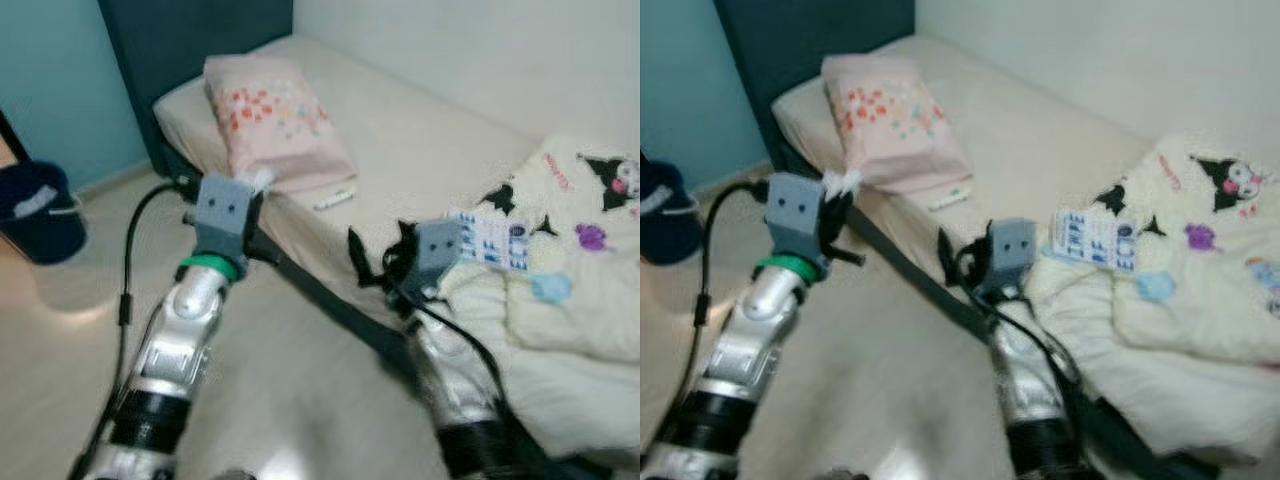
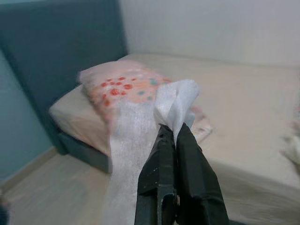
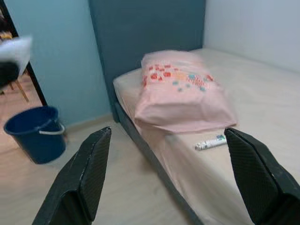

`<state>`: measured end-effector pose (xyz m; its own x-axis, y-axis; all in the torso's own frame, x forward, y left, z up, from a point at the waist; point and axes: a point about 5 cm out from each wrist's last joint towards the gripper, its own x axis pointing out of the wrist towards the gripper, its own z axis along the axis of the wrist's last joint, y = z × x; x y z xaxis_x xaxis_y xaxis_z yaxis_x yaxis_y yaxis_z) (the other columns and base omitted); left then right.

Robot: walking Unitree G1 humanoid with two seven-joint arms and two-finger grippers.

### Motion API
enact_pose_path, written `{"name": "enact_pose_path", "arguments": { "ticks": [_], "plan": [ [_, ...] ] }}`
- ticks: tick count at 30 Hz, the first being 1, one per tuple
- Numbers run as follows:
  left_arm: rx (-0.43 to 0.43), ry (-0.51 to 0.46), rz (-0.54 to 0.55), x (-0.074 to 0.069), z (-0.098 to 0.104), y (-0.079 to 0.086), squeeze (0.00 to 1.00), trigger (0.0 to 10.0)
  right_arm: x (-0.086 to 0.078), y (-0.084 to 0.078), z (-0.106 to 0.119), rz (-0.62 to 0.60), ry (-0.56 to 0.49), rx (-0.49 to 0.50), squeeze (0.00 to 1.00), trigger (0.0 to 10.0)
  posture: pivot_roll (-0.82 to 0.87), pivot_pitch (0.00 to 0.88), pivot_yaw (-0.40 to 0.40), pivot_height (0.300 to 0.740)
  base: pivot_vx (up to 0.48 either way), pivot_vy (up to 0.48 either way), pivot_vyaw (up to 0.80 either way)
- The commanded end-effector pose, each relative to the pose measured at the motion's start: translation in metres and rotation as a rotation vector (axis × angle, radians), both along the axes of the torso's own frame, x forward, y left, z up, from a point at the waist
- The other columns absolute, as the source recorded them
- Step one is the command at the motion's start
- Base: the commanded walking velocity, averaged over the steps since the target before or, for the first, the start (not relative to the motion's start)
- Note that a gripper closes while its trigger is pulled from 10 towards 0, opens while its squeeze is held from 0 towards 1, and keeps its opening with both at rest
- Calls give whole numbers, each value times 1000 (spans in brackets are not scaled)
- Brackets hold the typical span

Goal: Clean up the room

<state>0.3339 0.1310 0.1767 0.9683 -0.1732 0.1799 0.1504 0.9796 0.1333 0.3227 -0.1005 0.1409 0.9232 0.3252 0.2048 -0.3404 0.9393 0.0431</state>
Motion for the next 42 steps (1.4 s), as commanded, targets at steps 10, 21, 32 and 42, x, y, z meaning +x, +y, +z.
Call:
{"name": "enact_pose_path", "arguments": {
  "ticks": [10,21,32,42],
  "plan": [
    [8,9,-37,-1,-3,-11,0,10000,-1,-12,-6,-37,21,-3,0,10000,-12,46,28,740,480,0,0],
    [8,9,-36,0,-2,-11,0,10000,-1,-11,-7,-28,23,-1,0,10000,-9,49,31,740,480,0,0],
    [9,11,-38,0,-2,-11,0,10000,-1,-11,-8,-33,26,3,0,10000,-10,51,33,740,480,0,0],
    [8,13,-37,0,-3,-11,0,10000,-1,-11,-8,-30,29,7,0,10000,-9,54,33,740,480,0,0]
  ]
}}
